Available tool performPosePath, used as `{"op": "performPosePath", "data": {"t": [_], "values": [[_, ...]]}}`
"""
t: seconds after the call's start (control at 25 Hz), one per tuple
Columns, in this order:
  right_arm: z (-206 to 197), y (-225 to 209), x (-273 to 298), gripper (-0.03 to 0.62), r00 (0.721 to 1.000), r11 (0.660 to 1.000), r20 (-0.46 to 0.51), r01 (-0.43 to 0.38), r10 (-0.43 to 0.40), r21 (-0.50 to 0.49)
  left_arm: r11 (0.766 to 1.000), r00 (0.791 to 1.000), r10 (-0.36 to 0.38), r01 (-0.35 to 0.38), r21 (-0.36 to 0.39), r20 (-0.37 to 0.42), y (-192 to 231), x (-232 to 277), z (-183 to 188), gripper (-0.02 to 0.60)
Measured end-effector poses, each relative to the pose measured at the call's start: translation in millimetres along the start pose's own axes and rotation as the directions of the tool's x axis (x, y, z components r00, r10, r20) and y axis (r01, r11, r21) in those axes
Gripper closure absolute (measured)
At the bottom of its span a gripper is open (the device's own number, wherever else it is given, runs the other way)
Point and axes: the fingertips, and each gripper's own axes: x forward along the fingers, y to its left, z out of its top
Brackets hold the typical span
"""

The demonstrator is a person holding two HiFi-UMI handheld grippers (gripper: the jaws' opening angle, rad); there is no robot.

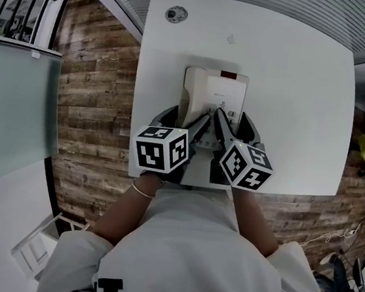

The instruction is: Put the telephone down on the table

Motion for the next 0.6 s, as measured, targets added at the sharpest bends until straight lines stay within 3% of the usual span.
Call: {"op": "performPosePath", "data": {"t": [0.36,0.6], "values": [[-0.2,0.0,-0.3,0.289,1.0,1.0,0.02,-0.003,0.003,-0.011,1.0,1.0,0.0,-0.001,0.009,0.012,-0.7,0.5,0.0,0.233],[0.4,0.8,-2.7,0.289,0.999,0.997,0.05,-0.01,0.014,-0.074,0.999,1.0,0.006,-0.007,0.046,0.008,-2.2,0.7,-2.5,0.233]]}}
